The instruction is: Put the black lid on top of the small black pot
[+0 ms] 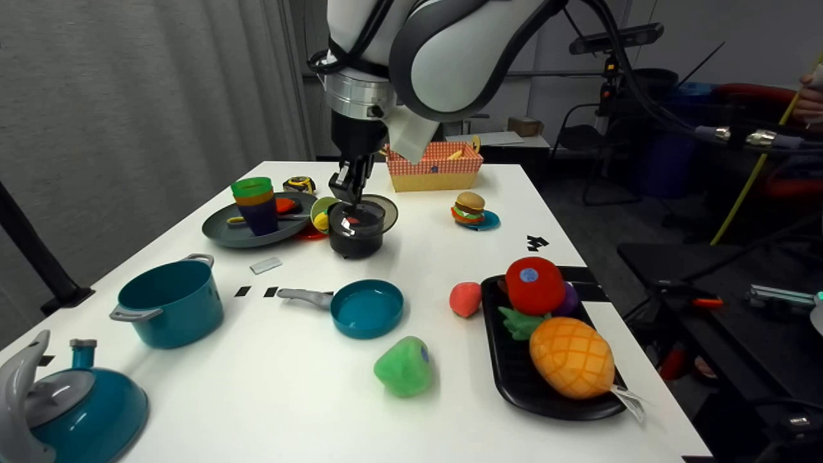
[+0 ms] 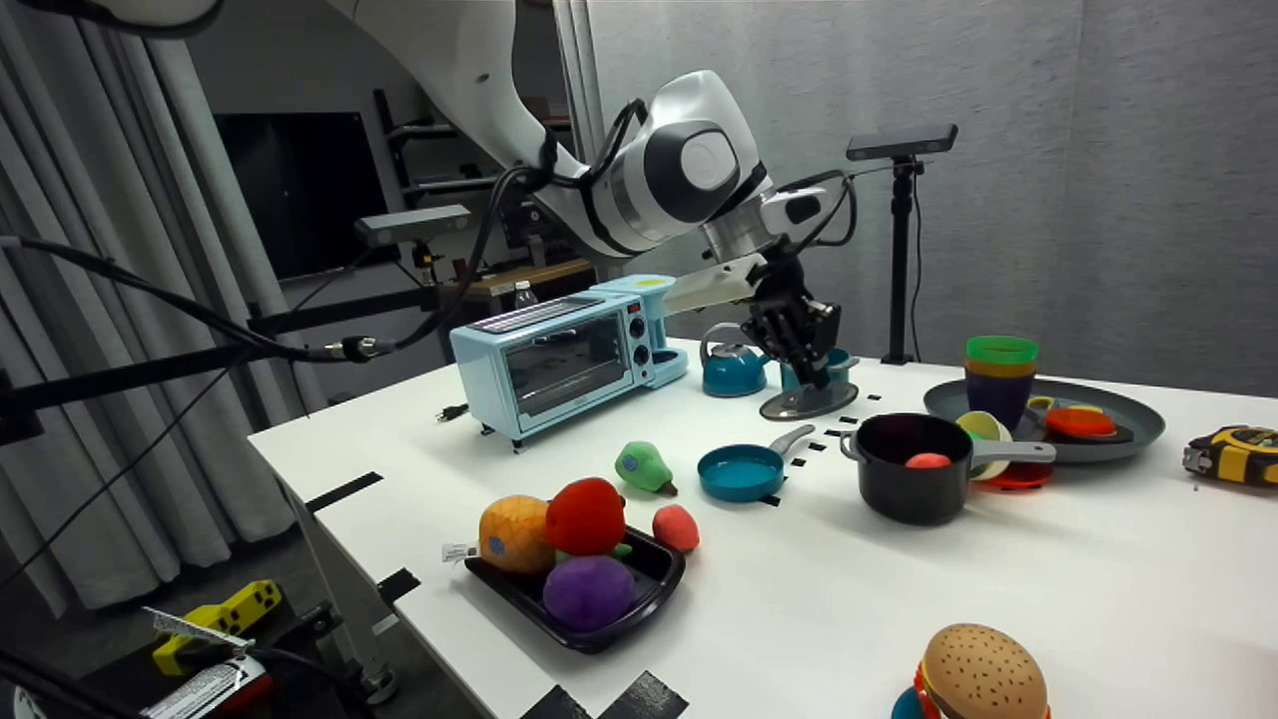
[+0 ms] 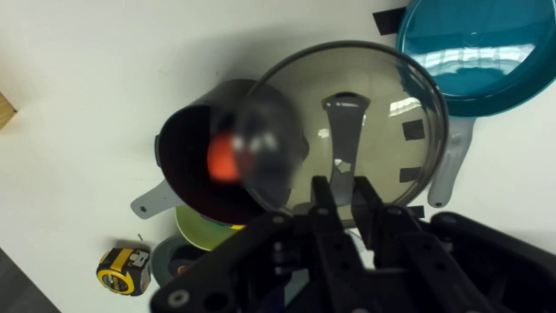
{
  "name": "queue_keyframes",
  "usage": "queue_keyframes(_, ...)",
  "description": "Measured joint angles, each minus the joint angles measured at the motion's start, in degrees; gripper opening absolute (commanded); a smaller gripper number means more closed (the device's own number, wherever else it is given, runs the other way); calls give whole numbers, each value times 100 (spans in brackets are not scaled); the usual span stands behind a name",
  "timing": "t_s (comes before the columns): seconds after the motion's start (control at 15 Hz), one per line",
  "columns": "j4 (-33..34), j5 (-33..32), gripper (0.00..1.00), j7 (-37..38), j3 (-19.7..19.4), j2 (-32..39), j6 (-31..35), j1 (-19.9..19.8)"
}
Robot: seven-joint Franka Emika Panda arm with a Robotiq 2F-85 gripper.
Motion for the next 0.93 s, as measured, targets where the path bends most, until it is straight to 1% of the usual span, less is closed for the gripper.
queue_keyframes(0.47,142,90,4,98,-45,51,-353,-340)
queue_keyframes(0.93,729,309,4,259,-61,431,-439,-646)
